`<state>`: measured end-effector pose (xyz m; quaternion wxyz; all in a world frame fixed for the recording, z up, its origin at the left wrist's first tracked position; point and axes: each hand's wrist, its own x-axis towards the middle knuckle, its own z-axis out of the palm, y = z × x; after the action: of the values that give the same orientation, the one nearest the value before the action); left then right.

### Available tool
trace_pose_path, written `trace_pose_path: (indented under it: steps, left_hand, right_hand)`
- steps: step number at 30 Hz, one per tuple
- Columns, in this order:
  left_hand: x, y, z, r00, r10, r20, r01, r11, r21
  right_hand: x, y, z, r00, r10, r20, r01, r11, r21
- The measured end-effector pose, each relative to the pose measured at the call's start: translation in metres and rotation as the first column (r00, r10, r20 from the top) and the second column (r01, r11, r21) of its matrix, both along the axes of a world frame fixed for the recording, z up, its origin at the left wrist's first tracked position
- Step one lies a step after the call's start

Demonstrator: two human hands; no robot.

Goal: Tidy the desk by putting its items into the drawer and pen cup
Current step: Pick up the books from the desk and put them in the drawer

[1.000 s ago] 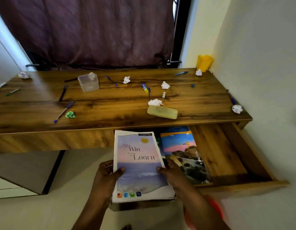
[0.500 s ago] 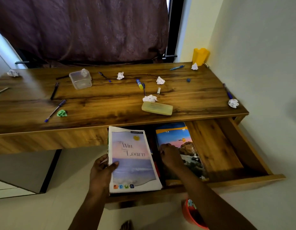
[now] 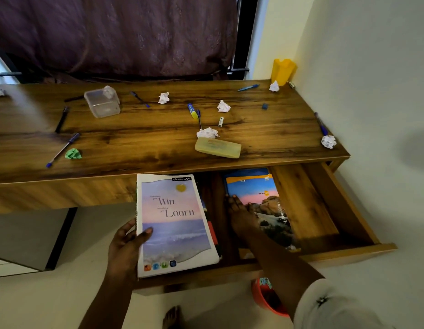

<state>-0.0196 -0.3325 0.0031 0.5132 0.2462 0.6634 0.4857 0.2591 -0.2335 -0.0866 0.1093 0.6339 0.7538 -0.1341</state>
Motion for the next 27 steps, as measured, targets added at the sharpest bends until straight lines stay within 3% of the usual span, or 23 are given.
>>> trace_pose_path:
  steps: [10, 13, 14, 15, 16, 17, 19, 23, 27]
  left_hand:
    - [0.022, 0.002, -0.008, 0.999, -0.028, -0.032, 0.027, 0.999, -0.030]
    - [0.031, 0.003, -0.008, 1.000, -0.011, 0.012, 0.011, 0.999, -0.035]
    - [0.035, 0.004, -0.009, 0.999, -0.002, 0.033, 0.003, 0.999, -0.037]
    - [0.040, 0.006, -0.011, 0.999, -0.004, 0.054, 0.006, 0.999, -0.036]
    - [0.046, 0.008, -0.012, 0.997, -0.010, 0.075, 0.013, 0.999, -0.038]
    - [0.052, 0.012, -0.015, 0.995, -0.015, 0.099, 0.019, 0.999, -0.038]
    - [0.066, 0.020, -0.020, 0.989, -0.002, 0.151, 0.010, 0.998, -0.054]
    - [0.095, 0.044, -0.034, 0.987, -0.048, 0.153, 0.065, 0.992, -0.106]
    - [0.107, 0.069, -0.060, 0.983, -0.182, 0.012, 0.182, 0.969, -0.165]
  right_hand:
    - [0.091, 0.010, 0.009, 0.993, -0.112, -0.029, 0.109, 0.991, -0.076]
    - [0.074, 0.009, 0.029, 0.956, -0.200, -0.213, 0.199, 0.980, -0.024]
    - [0.060, 0.006, 0.038, 0.887, -0.299, -0.352, 0.288, 0.954, -0.085]
    - [0.045, 0.001, 0.045, 0.753, -0.437, -0.492, 0.363, 0.900, -0.243]
    - [0.032, -0.006, 0.051, 0.563, -0.591, -0.578, 0.370, 0.805, -0.463]
    - [0.022, -0.011, 0.053, 0.403, -0.709, -0.579, 0.322, 0.702, -0.636]
    - [0.015, -0.018, 0.046, 0.263, -0.790, -0.554, 0.246, 0.610, -0.753]
    - [0.023, -0.010, 0.039, 0.181, -0.746, -0.641, 0.376, 0.654, -0.656]
    - [0.031, -0.002, 0.034, 0.259, -0.709, -0.656, 0.470, 0.686, -0.556]
